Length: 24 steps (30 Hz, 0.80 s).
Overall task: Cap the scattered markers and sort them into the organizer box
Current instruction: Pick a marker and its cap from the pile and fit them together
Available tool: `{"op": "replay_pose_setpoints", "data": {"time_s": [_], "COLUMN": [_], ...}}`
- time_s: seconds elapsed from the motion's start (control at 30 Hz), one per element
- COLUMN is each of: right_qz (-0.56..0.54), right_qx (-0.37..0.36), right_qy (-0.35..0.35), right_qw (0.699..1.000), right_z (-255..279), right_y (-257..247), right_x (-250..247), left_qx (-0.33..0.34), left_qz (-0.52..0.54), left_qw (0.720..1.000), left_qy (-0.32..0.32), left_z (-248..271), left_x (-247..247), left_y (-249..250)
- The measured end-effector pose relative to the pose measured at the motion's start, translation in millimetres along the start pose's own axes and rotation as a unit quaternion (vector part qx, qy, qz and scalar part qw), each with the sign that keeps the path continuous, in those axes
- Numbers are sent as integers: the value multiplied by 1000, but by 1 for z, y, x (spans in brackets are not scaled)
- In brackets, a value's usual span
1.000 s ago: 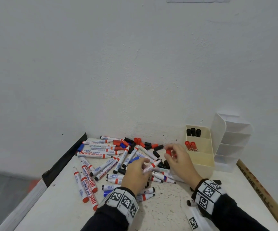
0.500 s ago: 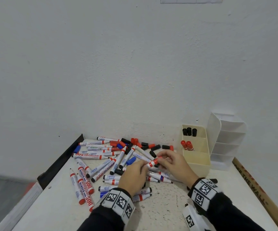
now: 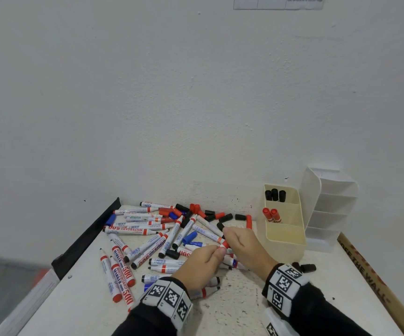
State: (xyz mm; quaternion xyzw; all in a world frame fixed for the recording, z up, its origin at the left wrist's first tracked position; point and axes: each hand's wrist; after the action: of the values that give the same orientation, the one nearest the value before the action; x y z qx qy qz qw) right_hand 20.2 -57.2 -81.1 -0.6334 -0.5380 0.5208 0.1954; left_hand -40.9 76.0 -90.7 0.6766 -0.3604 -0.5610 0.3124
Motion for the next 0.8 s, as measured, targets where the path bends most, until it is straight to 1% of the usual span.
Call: {"op": "replay_pose_setpoints", "data": {"time_s": [0.07,0.13,0.23,0.33,0.4,0.5,0.53,0.6,0.7,0.73,0.8], "right_qz": [-2,2,4,-1,-24,-69,-89,-103,-66,-45,-14], "right_qx": [-10,-11,-13,-22,-14,5,7,-9,-66,-91,-131], "right_qy": [-3,-5,-2,18,47,128,152,201,290,325,390], "right_qw": [1000,1000,1000,1000,998,989,984,974,953,940,911], "right_z": [1,0,-1,-1,-1,-4,-7,-14,-23,-25,-27], "right_y": [0,1,3,5,3,-6,-10,-16,-23,-24,-23], "right_x": [-1,-1,-3,-11,-19,-36,-42,-58,-81,-87,-99], "left_qx": [-7,-14,-10,-18,-16,-24,-26,-34,-77,-80,-77], "left_qz": [21,28,33,56,3,-90,-111,-137,-164,-191,-277], "left_qw": [1000,999,999,997,995,986,984,983,983,978,956], "left_qy": [-10,-6,21,59,95,136,140,116,33,3,-65], "left_z": [0,0,1,-1,-3,-4,-3,0,7,10,16], "left_x": [0,1,2,2,3,-1,-4,-7,-14,-15,-18], "left_y": [1,2,3,0,-5,-3,-1,1,4,5,8]}}
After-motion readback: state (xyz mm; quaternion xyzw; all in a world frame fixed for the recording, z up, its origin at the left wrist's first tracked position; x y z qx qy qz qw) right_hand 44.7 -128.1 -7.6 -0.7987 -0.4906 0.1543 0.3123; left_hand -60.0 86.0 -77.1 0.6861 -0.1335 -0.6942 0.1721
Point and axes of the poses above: each hand's wrist, its own z-axis away from the middle knuckle, its own x-axis out of the palm, y = z × x, and after that the axes turned 12 degrees about y, right-handed
